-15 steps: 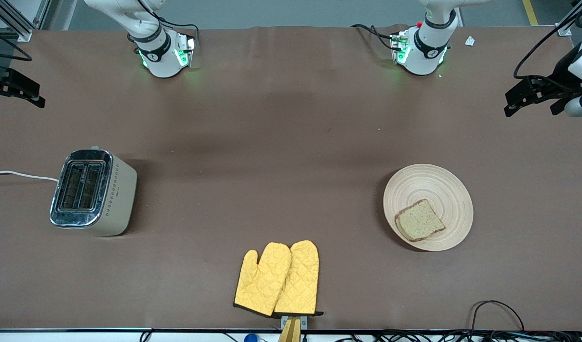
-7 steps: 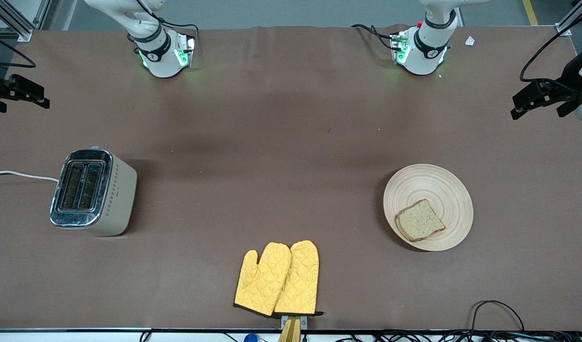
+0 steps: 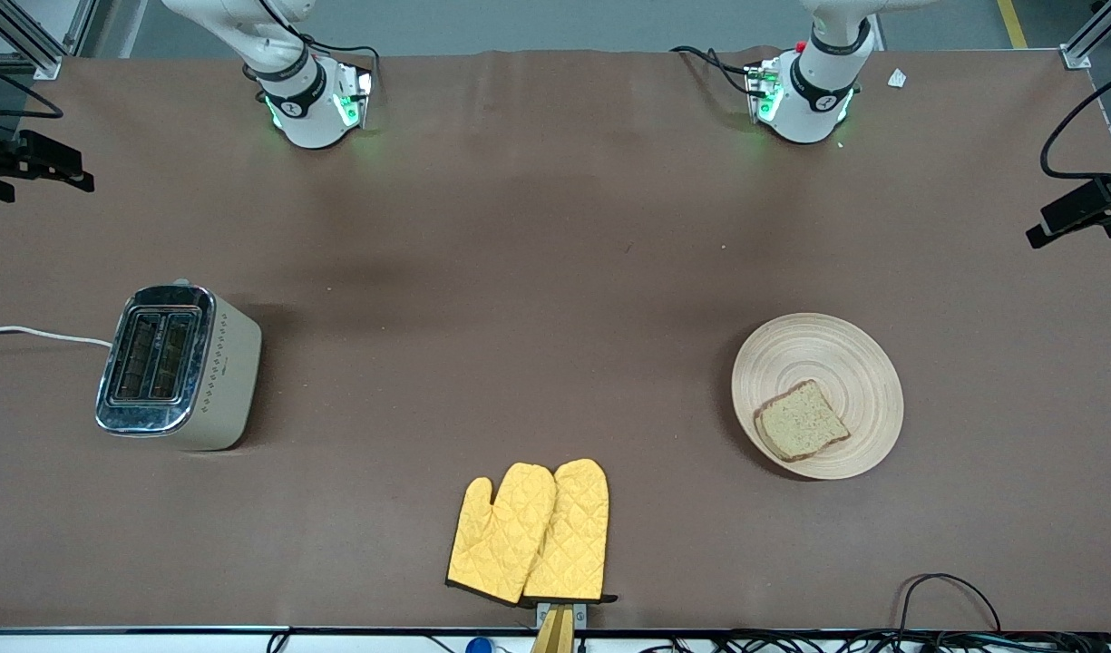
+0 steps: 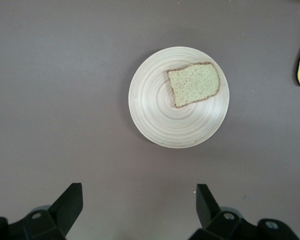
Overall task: Move plate and put bread in toaster
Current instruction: 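Move the left gripper down toward the wooden plate's rim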
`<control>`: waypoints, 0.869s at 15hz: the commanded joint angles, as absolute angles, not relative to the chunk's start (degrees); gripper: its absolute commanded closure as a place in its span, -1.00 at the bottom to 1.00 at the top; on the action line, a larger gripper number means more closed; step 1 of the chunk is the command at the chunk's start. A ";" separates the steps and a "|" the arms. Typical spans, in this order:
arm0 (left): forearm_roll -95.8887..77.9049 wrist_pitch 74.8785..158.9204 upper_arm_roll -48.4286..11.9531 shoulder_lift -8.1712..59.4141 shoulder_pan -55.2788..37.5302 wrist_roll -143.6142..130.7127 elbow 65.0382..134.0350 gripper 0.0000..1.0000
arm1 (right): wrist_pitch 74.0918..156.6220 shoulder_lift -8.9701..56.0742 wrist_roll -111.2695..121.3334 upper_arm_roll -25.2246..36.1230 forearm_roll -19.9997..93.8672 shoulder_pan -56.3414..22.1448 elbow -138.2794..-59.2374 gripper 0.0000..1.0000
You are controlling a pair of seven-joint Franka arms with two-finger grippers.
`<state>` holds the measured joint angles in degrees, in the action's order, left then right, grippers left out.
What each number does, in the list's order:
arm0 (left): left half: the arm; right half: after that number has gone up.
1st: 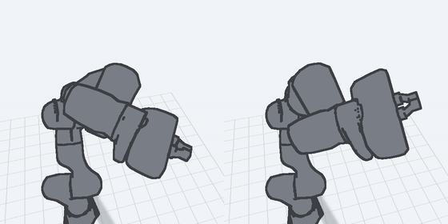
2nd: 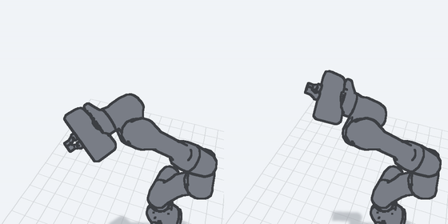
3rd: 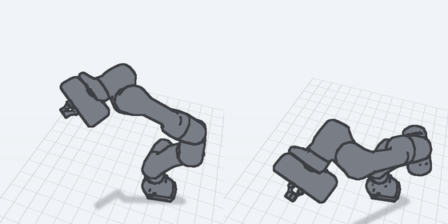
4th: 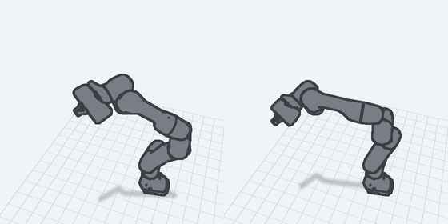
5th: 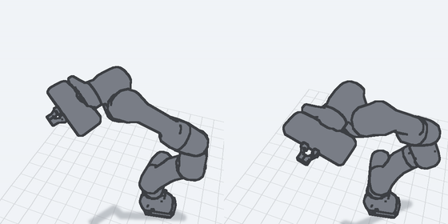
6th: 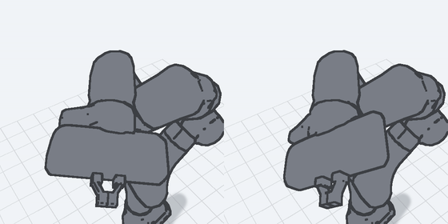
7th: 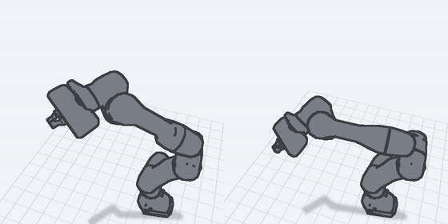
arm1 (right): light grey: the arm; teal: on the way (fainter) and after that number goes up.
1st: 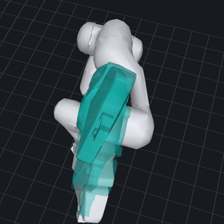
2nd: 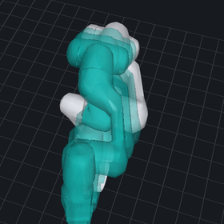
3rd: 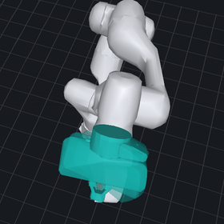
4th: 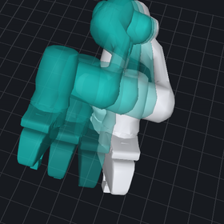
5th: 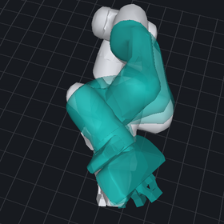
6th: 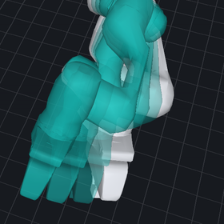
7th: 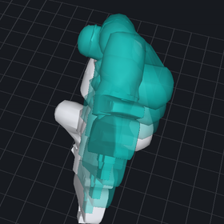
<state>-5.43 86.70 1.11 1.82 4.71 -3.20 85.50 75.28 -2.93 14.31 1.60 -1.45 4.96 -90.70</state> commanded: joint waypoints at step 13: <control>-20.55 91.14 4.31 12.73 11.95 3.77 84.11 -1.00 | 78.83 -4.04 14.59 0.62 -2.28 3.09 -87.02 -1.00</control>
